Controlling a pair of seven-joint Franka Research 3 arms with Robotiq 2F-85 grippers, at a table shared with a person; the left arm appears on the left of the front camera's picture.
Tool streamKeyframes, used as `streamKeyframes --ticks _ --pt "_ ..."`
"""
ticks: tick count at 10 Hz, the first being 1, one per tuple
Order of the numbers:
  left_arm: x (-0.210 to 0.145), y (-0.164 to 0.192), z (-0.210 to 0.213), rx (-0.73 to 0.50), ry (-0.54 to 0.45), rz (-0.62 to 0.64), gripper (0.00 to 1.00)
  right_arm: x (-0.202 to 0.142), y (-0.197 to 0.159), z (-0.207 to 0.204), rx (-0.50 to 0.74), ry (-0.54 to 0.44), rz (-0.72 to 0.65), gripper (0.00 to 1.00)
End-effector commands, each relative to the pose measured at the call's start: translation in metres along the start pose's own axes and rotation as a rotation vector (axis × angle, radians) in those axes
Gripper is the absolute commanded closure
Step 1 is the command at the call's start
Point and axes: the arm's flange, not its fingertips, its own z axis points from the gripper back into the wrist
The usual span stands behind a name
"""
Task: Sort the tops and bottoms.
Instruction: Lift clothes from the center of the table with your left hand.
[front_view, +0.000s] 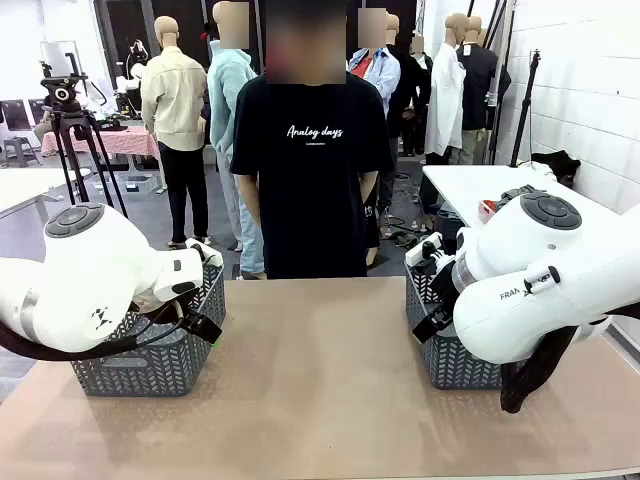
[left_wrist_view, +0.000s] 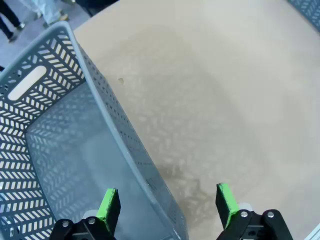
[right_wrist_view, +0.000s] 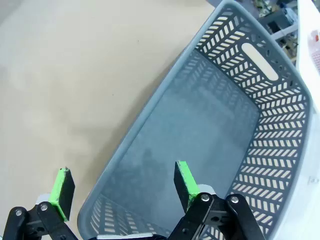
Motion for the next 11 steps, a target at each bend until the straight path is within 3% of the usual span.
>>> streamKeyframes --ticks 1,11 --pt "-0.0007 -0.0004 0.0002 0.000 0.000 -0.001 0.00 0.0000 0.0000 0.0000 0.000 0.000 0.000 0.00" --pt "-0.0007 -0.0004 0.0002 0.000 0.000 -0.001 0.00 0.0000 0.0000 0.0000 0.000 0.000 0.000 0.00"
